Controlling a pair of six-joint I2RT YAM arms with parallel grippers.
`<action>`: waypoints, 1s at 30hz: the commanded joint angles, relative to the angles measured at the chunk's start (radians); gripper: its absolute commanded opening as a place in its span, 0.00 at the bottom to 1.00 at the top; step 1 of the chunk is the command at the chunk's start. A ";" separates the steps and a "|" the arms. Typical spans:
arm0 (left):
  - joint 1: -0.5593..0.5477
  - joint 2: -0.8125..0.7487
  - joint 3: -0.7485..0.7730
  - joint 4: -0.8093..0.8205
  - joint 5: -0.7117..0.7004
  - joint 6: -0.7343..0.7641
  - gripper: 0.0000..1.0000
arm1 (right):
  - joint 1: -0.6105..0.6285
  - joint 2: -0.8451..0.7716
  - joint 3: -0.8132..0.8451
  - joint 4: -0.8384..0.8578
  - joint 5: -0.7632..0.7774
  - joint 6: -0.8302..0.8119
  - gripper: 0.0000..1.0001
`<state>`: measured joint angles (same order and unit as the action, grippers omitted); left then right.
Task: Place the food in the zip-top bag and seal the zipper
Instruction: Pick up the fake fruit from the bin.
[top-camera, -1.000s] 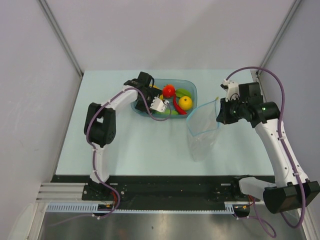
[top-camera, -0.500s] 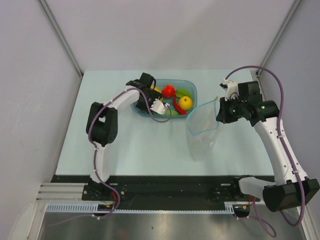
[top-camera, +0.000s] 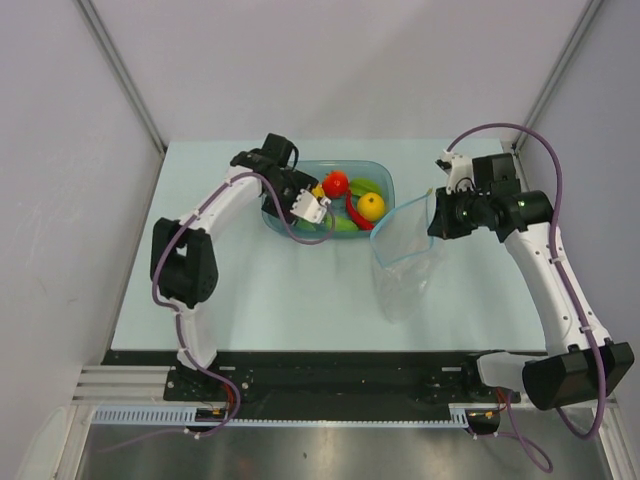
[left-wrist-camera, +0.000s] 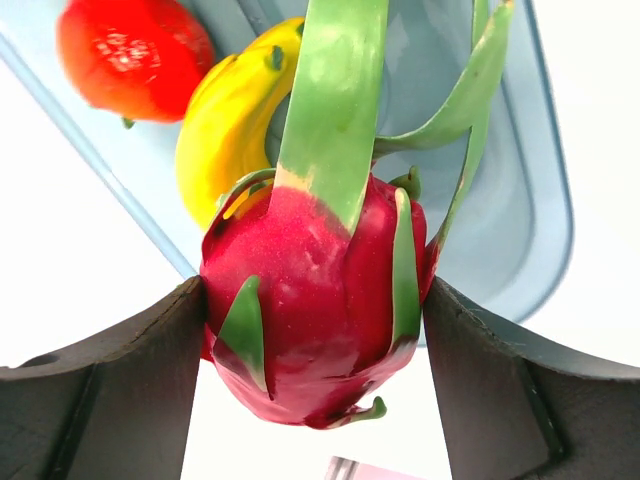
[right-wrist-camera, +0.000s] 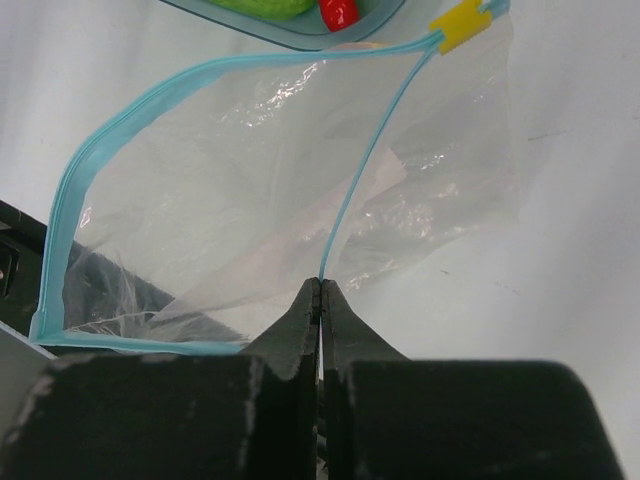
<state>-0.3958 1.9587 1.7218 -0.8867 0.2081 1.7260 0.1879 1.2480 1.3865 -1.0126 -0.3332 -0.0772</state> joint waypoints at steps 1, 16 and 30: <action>0.020 -0.098 0.074 -0.067 0.126 -0.023 0.34 | 0.004 0.011 0.059 0.037 -0.033 0.020 0.00; 0.087 -0.152 0.342 -0.163 0.465 -0.385 0.34 | 0.004 0.057 0.111 0.106 -0.176 0.128 0.00; -0.150 -0.422 -0.031 0.883 0.668 -1.848 0.37 | -0.083 0.071 0.006 0.152 -0.270 0.269 0.00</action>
<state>-0.4141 1.6352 1.8610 -0.4835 0.8417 0.3977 0.1360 1.3159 1.4101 -0.9047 -0.5545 0.1352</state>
